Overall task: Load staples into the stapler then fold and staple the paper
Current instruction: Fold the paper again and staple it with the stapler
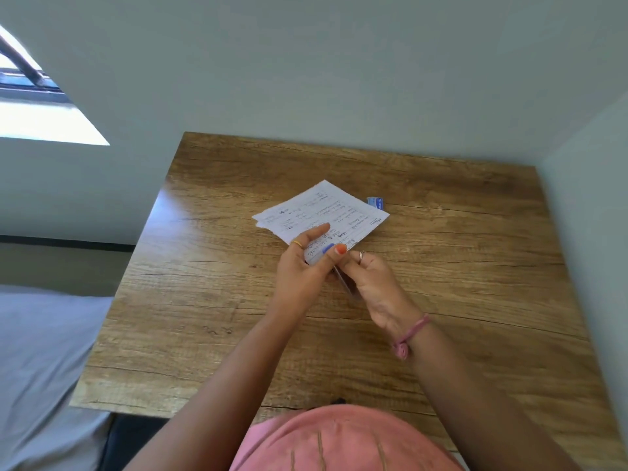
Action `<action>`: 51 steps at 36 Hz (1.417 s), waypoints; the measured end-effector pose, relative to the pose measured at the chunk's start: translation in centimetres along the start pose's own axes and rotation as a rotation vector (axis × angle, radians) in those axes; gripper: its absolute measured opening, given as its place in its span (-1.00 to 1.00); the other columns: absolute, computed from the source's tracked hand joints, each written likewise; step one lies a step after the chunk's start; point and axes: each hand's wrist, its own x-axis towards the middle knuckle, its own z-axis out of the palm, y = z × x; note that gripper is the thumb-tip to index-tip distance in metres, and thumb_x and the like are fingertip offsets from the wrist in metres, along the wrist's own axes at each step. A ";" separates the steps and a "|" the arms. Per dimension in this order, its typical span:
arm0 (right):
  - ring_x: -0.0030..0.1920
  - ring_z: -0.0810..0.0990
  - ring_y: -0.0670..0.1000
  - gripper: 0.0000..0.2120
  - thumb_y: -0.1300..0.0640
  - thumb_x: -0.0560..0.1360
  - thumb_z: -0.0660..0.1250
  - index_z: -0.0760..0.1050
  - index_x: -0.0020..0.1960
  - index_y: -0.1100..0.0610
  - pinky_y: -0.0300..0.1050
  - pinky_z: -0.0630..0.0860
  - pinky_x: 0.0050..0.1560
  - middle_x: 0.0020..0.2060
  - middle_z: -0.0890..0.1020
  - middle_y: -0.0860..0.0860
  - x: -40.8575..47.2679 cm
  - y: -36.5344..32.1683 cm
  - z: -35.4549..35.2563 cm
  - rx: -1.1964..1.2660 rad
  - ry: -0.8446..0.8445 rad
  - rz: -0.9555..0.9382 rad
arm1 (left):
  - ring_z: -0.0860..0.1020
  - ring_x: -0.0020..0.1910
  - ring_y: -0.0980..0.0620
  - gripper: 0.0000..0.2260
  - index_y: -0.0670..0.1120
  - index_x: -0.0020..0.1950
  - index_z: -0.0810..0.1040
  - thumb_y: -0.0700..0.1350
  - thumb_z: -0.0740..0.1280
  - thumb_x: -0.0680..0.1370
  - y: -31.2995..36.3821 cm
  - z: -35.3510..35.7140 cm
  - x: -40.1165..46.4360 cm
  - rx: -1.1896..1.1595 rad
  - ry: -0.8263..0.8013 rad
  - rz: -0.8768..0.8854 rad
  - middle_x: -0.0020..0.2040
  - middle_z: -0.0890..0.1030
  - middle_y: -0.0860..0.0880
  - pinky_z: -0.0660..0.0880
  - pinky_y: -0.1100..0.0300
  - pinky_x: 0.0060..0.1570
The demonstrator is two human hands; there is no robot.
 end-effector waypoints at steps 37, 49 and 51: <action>-0.21 0.66 -0.04 -0.63 -0.03 0.34 0.48 0.63 0.04 0.19 -0.22 0.58 -0.34 -0.15 0.70 0.07 0.5 -2.2 -2.0 0.240 -0.228 0.167 | 0.64 0.10 0.00 -0.76 0.04 0.09 0.68 -0.22 0.40 0.49 2.9 -5.1 2.3 0.091 -0.229 -0.004 0.14 0.66 0.04 0.59 0.18 -0.04; -0.24 0.66 -0.09 -0.60 -0.05 0.34 0.46 0.58 0.05 0.18 -0.25 0.57 -0.35 -0.14 0.71 0.04 0.4 -2.0 -1.8 0.245 -0.176 0.147 | 0.54 0.25 -0.10 -0.30 0.38 0.47 0.05 0.00 0.39 0.51 2.1 -4.4 1.1 -0.192 -0.143 0.228 0.36 0.50 -0.06 0.56 -0.02 0.07; -0.23 0.66 -0.09 -0.61 -0.05 0.33 0.46 0.60 0.05 0.17 -0.25 0.57 -0.34 -0.13 0.72 0.03 0.3 -2.1 -1.7 0.249 -0.166 0.130 | 0.54 0.25 -0.14 -0.33 0.26 0.51 0.07 0.08 0.36 0.51 1.4 -3.8 0.3 -0.427 0.043 0.194 0.36 0.48 -0.15 0.54 -0.06 0.13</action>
